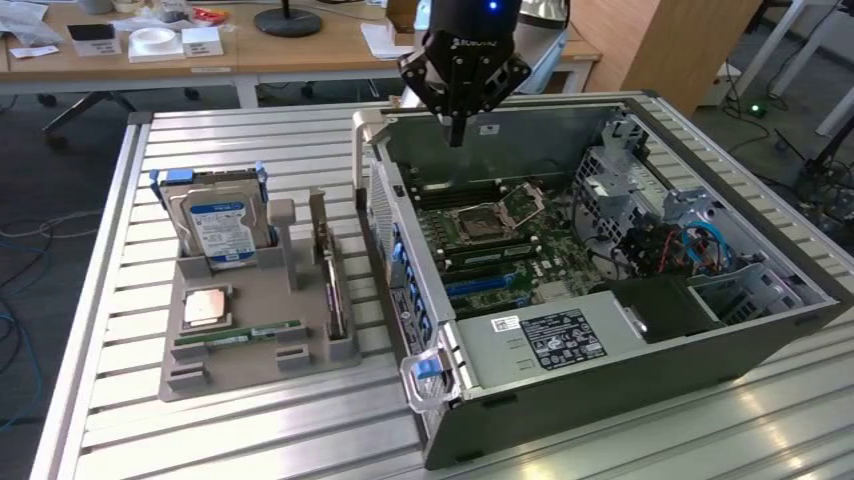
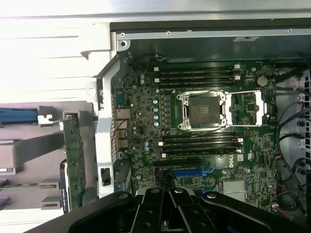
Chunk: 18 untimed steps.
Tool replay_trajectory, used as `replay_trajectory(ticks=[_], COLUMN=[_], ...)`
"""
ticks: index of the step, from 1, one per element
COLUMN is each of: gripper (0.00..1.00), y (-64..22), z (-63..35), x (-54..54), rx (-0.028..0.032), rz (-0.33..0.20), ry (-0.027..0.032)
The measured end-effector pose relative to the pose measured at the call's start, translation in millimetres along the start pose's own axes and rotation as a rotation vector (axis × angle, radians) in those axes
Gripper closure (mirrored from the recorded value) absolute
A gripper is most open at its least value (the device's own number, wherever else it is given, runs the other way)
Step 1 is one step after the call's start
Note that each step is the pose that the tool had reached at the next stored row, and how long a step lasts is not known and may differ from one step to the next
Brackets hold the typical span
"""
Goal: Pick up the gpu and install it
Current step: 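Reach for the gpu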
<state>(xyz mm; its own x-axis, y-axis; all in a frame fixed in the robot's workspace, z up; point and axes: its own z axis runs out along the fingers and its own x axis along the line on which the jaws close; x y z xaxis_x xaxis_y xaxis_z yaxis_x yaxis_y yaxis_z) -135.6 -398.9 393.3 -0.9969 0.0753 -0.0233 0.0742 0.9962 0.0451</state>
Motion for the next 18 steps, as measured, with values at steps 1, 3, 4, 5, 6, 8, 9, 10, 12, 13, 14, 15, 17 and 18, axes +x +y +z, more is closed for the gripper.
replay_trajectory(ticks=[1, 3, 4, 5, 6, 8, 9, 10, 12, 13, 14, 15, 17, 18], gripper=[0.89, 0.89, 0.89, 0.89, 0.89, 0.89, 0.89, 0.89, 0.89, 0.89, 0.89, 0.89, 0.89, 0.89], y=[-0.1, -0.2, -0.3, -0.4, -0.5, -0.7, -0.8, -0.9, -1.1, -1.2, -1.3, -1.4, -1.5, -1.6], z=[0.0, -0.1, -0.1, -0.1, -0.2, -0.2, -0.3, -0.3, -0.4, -0.4, -0.5, -0.5, -0.5, -0.6], x=[0.8, 2.6, 3.9, 5.0, 6.3, 9.2, 10.7, 12.1, 14.6, 15.9, 17.1, 18.4, 20.7, 21.9], rx=[-0.0001, 0.0000, 0.0000, 0.0000, 0.0000, 0.0000, 0.0000, 0.0000, 0.0000, 0.0000, 0.0000, 0.0000, 0.0000, 0.0000], rz=[0.000, 0.000, 0.000, 0.000, 0.000, 0.000, 0.000, 0.000, 0.000, 0.000, 0.000, 0.000, 0.000, 0.000], ry=[-0.0001, 0.0000, 0.0000, 0.0000, 0.0001, 0.0000, 0.0000, 0.0000, 0.0000, 0.0000, 0.0000, 0.0000, -0.0001, -0.0001])
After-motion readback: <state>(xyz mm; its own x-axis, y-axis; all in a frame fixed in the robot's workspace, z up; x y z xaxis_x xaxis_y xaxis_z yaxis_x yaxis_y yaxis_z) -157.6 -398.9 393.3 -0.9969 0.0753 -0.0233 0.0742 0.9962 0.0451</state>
